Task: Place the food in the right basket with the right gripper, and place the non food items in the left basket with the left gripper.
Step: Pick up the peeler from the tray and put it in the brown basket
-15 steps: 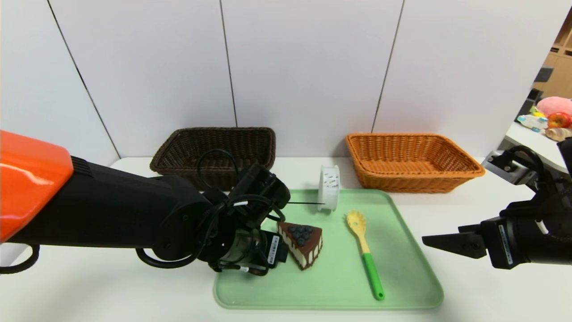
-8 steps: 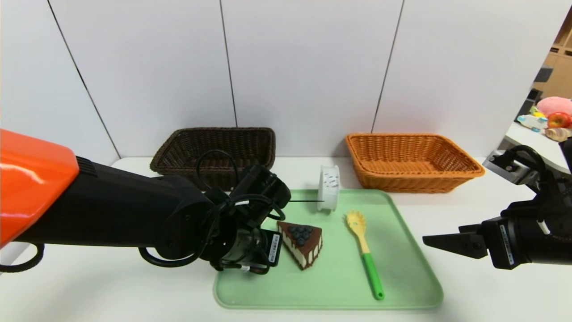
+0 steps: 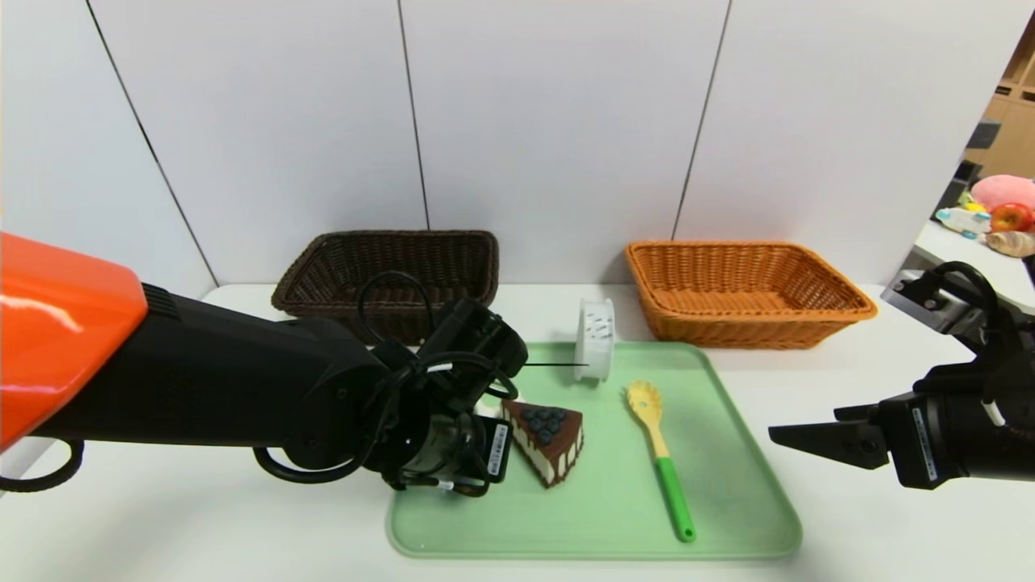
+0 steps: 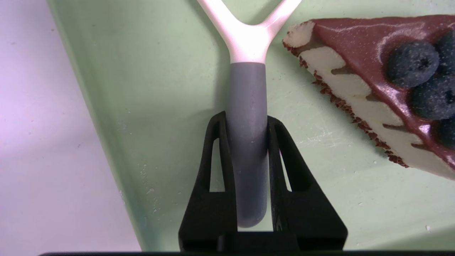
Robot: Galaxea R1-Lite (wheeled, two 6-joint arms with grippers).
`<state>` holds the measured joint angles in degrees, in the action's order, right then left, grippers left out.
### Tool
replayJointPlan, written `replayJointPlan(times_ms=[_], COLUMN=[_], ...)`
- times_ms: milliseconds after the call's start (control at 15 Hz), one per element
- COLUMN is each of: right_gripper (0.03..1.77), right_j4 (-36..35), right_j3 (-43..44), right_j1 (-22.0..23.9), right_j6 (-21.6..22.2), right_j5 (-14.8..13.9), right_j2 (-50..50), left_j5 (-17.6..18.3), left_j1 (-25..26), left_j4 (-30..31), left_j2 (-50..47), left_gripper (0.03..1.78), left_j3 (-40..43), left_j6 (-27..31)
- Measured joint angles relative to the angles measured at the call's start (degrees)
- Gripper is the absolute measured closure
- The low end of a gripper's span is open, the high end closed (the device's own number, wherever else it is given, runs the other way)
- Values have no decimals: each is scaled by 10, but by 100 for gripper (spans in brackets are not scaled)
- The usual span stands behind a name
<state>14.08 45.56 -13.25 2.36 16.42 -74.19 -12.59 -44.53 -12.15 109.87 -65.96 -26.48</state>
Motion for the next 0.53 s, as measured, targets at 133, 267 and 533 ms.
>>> replayJointPlan(times_ms=[133,267,533], right_gripper=[10,10,10], right_j4=[0,0,0], right_j3=[0,-2,-4], right_j1=[1,4,5], right_j6=[0,0,0], right_j5=[0,-1,0], right_j2=[2,3,6], left_j5=[-13,-37,-54], left_j1=[0,2,38], left_j4=[-8,-8,-19], left_j2=[-10,-37,-108], left_gripper=[152,152,152], left_j3=[1,-3,-23], left_j6=[2,7,66])
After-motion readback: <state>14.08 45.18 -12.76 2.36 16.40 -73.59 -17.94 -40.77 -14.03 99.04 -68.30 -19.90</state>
